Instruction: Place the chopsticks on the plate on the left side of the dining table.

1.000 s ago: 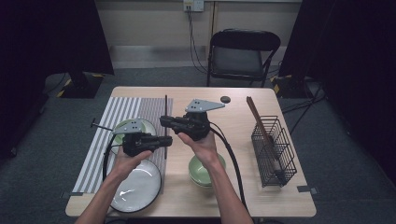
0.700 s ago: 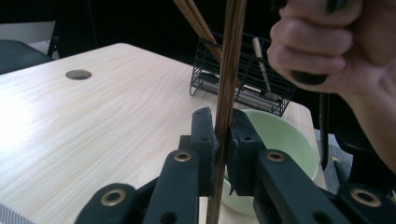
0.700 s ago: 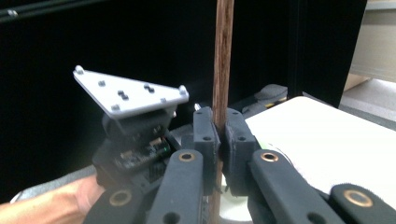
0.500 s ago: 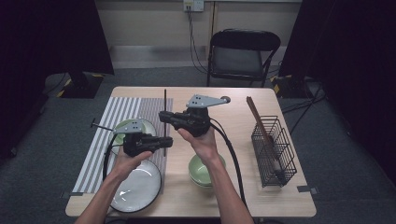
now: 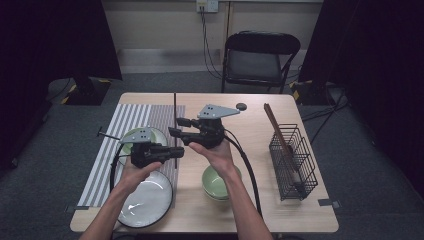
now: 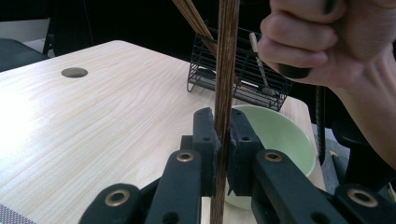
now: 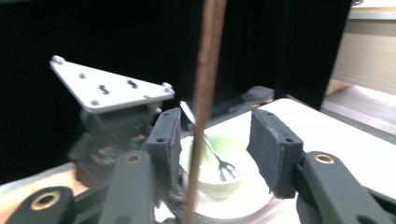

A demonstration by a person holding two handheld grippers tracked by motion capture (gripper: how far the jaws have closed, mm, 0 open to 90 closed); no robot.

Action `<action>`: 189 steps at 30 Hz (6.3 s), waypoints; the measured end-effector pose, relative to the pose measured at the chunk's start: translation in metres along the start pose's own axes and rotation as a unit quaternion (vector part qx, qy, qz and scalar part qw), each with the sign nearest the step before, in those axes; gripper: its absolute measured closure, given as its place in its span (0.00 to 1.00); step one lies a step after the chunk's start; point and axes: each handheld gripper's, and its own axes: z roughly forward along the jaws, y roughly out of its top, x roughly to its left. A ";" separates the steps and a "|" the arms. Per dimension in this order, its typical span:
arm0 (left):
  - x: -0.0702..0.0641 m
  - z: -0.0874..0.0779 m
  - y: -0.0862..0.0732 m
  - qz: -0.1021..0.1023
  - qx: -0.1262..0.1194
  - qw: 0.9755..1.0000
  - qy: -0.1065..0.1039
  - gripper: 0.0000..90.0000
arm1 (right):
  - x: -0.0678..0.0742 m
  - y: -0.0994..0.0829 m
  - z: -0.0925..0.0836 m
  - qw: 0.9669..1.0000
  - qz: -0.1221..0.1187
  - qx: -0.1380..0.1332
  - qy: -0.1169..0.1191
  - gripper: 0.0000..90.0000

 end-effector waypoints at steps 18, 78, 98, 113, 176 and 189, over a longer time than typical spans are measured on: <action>0.003 -0.009 0.001 -0.008 -0.009 1.000 0.006 0.94 | -0.015 -0.009 -0.007 0.999 0.003 0.002 -0.048 0.48; 0.009 -0.020 -0.004 -0.019 -0.009 0.999 0.038 0.94 | -0.041 -0.020 -0.005 0.996 0.038 -0.021 -0.084 0.27; 0.012 -0.026 -0.002 -0.025 -0.027 0.999 0.036 0.94 | -0.045 -0.033 -0.008 0.994 0.038 -0.018 -0.104 0.25; 0.012 -0.028 -0.002 -0.023 -0.037 0.998 0.037 0.94 | -0.046 -0.035 -0.013 0.993 0.042 -0.018 -0.110 0.24; 0.030 -0.102 -0.062 -0.047 0.051 0.990 0.120 0.94 | -0.100 -0.124 -0.051 0.959 0.063 0.155 -0.228 0.23; 0.039 -0.108 -0.090 -0.072 0.068 0.986 0.134 0.94 | -0.110 -0.149 -0.044 0.948 0.075 0.193 -0.241 0.21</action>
